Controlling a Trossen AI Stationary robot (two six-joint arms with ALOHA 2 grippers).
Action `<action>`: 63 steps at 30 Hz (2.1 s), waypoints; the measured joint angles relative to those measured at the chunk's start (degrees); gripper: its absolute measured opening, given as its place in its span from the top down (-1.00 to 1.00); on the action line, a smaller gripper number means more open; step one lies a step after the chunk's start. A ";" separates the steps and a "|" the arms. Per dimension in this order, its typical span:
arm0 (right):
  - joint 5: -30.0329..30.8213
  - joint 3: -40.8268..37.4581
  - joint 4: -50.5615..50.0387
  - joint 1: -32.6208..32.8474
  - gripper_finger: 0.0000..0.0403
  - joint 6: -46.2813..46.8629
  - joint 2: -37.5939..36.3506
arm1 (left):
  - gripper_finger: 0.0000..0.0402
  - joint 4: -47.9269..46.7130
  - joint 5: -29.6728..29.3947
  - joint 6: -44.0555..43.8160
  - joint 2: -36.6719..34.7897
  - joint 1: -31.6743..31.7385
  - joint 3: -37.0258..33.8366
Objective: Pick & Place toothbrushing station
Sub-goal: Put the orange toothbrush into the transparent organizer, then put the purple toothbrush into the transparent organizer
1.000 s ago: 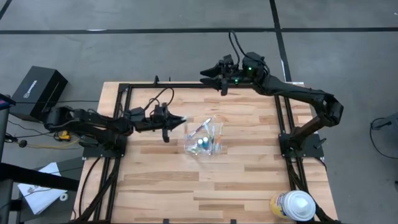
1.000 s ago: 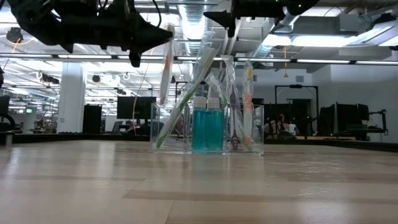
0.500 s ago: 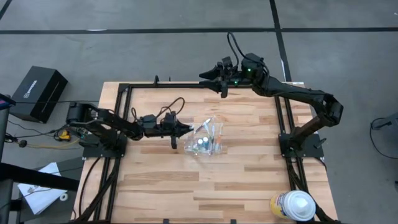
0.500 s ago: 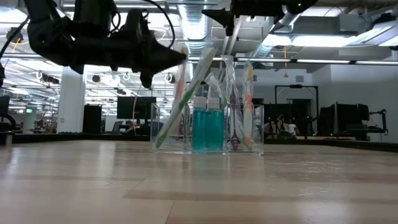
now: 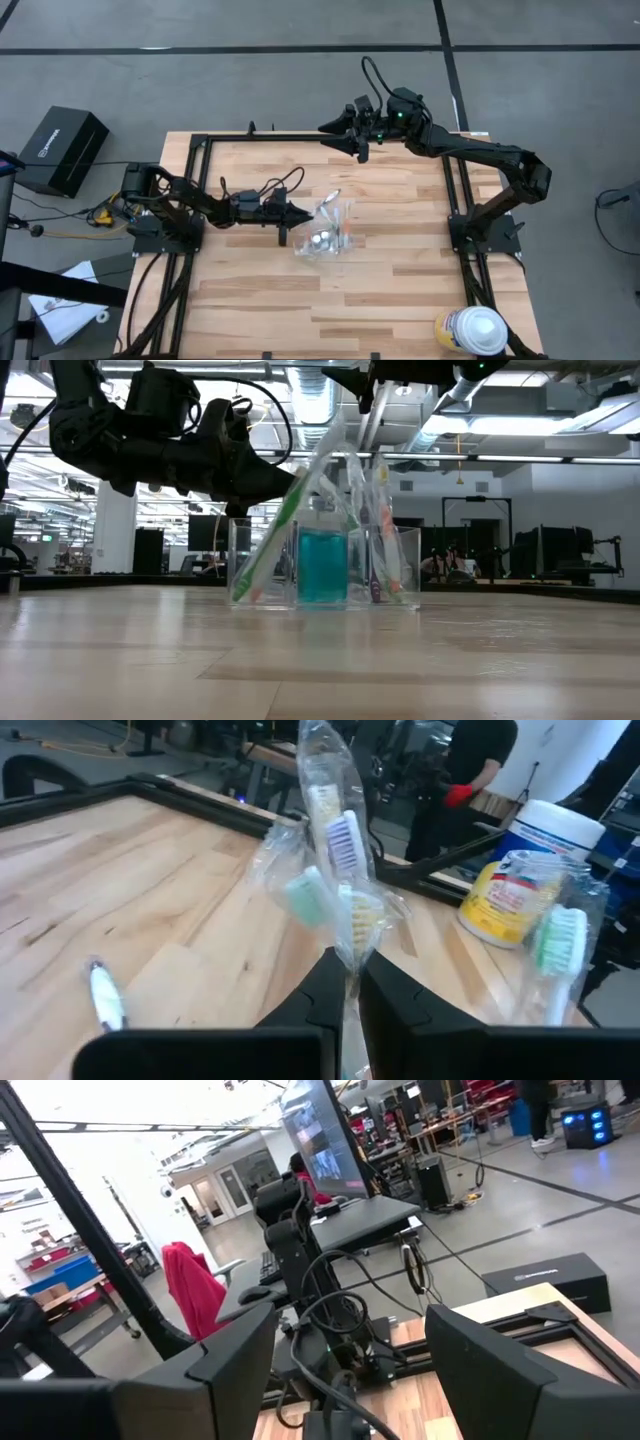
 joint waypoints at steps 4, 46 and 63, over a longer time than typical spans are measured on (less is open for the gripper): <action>-0.60 0.00 -0.02 0.00 -0.23 0.03 0.00 | 0.85 -0.44 0.06 0.26 -0.66 0.02 -0.07; -3.39 -0.02 4.38 -5.54 -0.23 2.92 -12.34 | -0.17 -40.73 0.62 -19.78 -19.53 8.85 1.21; -5.85 -0.02 4.20 -6.16 -0.23 6.22 -14.23 | -0.17 -42.60 0.45 -21.08 3.28 4.40 11.72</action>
